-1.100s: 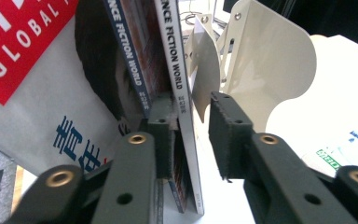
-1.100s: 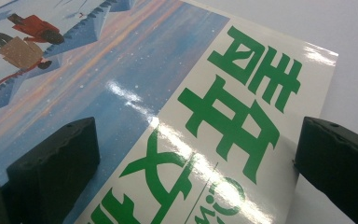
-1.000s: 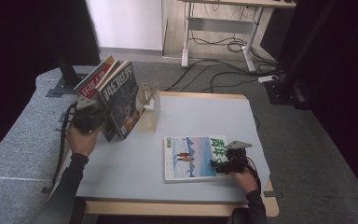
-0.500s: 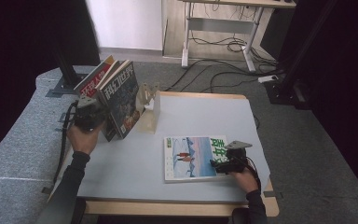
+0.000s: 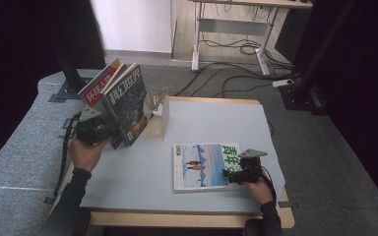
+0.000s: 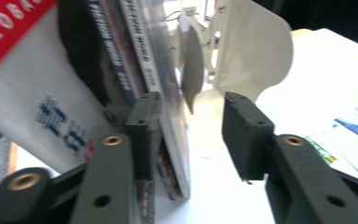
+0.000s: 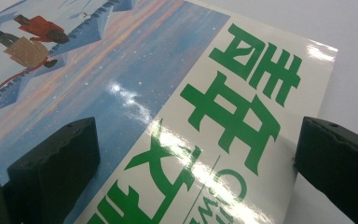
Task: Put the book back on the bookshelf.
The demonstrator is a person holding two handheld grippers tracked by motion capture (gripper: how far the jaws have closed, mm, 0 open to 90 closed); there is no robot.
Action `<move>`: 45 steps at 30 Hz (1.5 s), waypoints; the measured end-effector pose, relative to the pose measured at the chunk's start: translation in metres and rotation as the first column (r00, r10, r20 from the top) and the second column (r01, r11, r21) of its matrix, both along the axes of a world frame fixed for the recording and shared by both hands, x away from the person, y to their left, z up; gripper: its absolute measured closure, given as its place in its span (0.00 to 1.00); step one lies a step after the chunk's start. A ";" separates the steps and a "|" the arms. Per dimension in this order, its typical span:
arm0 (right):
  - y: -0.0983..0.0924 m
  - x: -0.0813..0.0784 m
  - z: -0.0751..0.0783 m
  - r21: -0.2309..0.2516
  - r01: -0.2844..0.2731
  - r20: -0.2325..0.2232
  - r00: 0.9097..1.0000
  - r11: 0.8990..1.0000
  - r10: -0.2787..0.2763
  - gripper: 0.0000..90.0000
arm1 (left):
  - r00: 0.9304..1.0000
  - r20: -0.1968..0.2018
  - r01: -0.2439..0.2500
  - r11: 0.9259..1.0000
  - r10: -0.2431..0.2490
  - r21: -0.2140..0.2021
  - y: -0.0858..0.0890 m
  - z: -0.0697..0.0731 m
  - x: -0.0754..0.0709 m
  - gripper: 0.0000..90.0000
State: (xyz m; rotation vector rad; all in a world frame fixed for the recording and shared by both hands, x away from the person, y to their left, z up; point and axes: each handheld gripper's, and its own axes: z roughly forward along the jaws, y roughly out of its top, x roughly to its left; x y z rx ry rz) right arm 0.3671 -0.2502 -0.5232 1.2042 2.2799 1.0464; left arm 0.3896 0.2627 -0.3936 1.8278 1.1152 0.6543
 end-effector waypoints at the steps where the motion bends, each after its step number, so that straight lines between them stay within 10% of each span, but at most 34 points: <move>1: 0.000 0.000 0.000 0.000 0.000 0.000 1.000 1.000 0.000 0.00 | 1.000 0.000 0.000 1.000 0.000 0.000 0.000 0.000 0.000 0.56; 9: -0.007 -0.003 -0.004 0.034 0.041 -0.040 0.998 0.999 -0.040 0.00 | 0.983 -0.068 0.176 0.983 -0.173 0.052 -0.023 -0.022 -0.007 0.33; 19: -0.013 -0.012 -0.005 0.044 0.055 -0.034 0.998 0.997 -0.054 0.00 | 0.929 -0.182 0.333 0.942 -0.324 0.024 -0.047 -0.055 -0.008 0.13; 22: -0.013 -0.014 -0.005 0.045 0.055 -0.034 0.998 0.997 -0.054 0.00 | 0.928 -0.191 0.335 0.941 -0.319 0.058 -0.052 -0.060 -0.009 0.10; 35: -0.010 -0.023 -0.007 0.065 0.041 -0.039 0.999 0.997 -0.038 0.00 | 0.877 -0.273 0.432 0.898 -0.396 0.085 -0.081 -0.101 -0.010 0.00; 45: -0.010 -0.024 -0.008 0.072 0.052 -0.036 0.998 0.996 -0.050 0.00 | 0.867 -0.315 0.443 0.887 -0.386 0.133 -0.084 -0.129 -0.006 0.00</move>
